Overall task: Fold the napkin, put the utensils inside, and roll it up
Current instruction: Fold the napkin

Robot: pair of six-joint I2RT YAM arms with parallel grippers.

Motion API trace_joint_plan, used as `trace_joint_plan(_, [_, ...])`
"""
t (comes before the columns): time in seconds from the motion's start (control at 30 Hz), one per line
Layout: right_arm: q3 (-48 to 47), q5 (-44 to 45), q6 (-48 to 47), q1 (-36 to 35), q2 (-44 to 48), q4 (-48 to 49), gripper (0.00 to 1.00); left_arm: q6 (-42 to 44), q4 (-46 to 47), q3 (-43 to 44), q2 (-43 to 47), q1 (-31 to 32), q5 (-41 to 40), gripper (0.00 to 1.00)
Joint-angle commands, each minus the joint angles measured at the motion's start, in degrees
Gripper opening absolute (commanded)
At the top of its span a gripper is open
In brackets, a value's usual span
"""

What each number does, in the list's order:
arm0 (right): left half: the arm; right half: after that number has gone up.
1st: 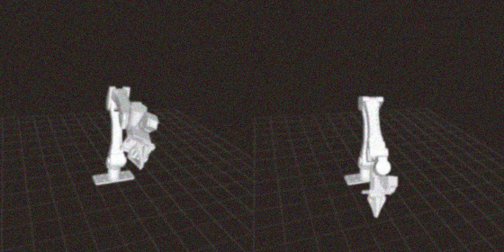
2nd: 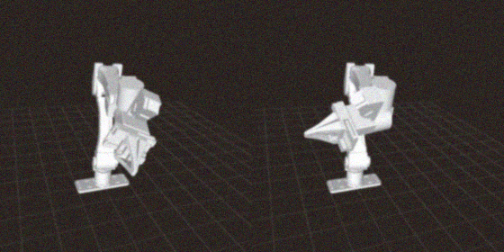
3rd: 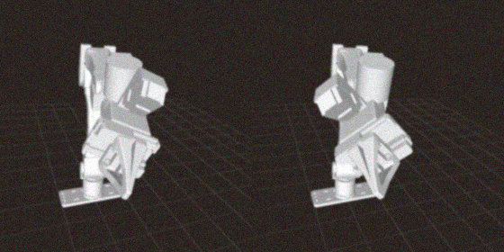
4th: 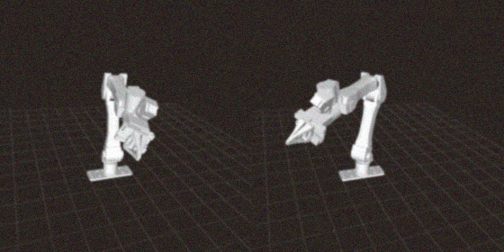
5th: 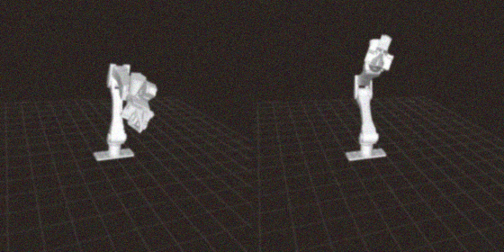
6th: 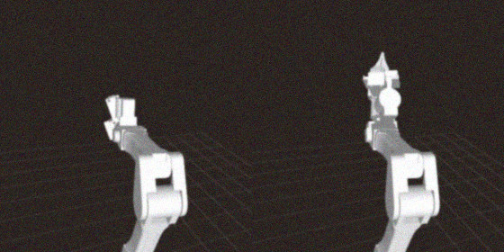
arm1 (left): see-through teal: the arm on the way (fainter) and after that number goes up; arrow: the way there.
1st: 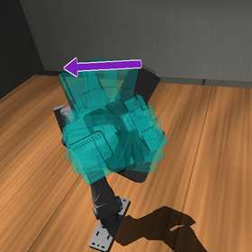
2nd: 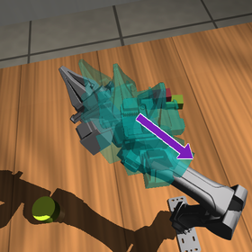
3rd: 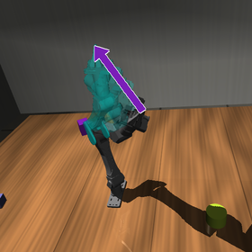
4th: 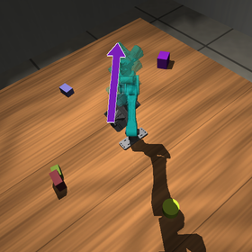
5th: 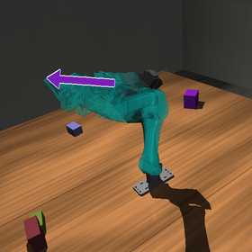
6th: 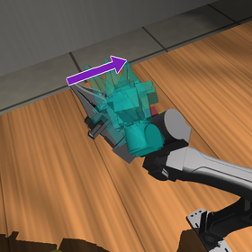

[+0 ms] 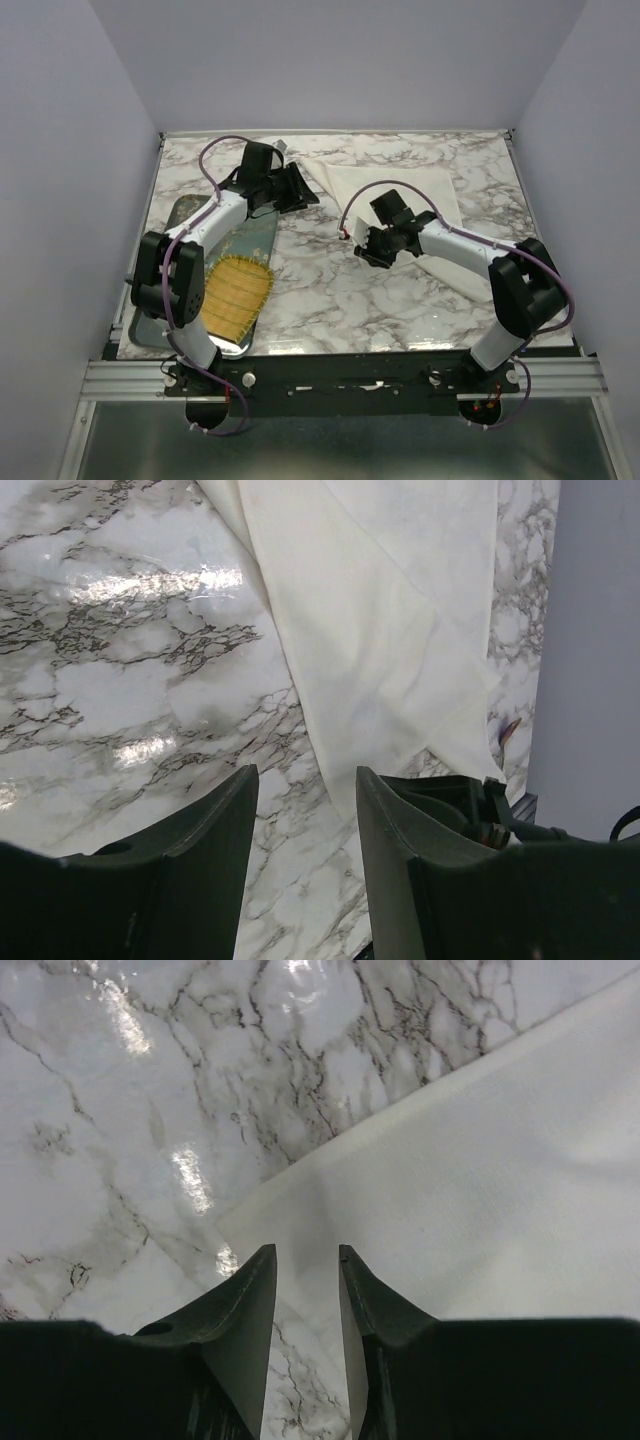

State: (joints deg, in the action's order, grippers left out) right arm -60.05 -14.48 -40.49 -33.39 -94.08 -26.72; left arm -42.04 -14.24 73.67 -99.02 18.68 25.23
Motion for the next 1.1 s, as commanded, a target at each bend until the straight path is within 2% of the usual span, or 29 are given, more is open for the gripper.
trace_joint_plan(0.0, [-0.77,-5.11,-5.65,-1.59,-2.16,-2.81,0.42,-0.85,2.46,-1.95,2.96,-1.71,1.66,0.53])
trace_joint_plan(0.5, [-0.33,-3.19,-6.27,-3.26,-4.79,-5.1,0.5,-1.46,3.78,-3.09,4.01,-3.21,2.89,0.53])
trace_joint_plan(0.77, [-1.38,-1.26,-7.67,-3.18,-9.18,-4.13,0.49,-1.46,3.87,-3.27,4.36,-3.47,3.15,0.53])
trace_joint_plan(0.87, [-2.0,-0.11,-7.5,-3.26,-11.2,-3.52,0.43,-1.46,3.87,-3.36,4.36,-3.56,3.24,0.53])
trace_joint_plan(1.07, [-1.82,2.26,-5.57,-3.18,-10.43,-3.34,0.18,-1.29,3.87,-3.44,4.28,-3.65,3.24,0.53])
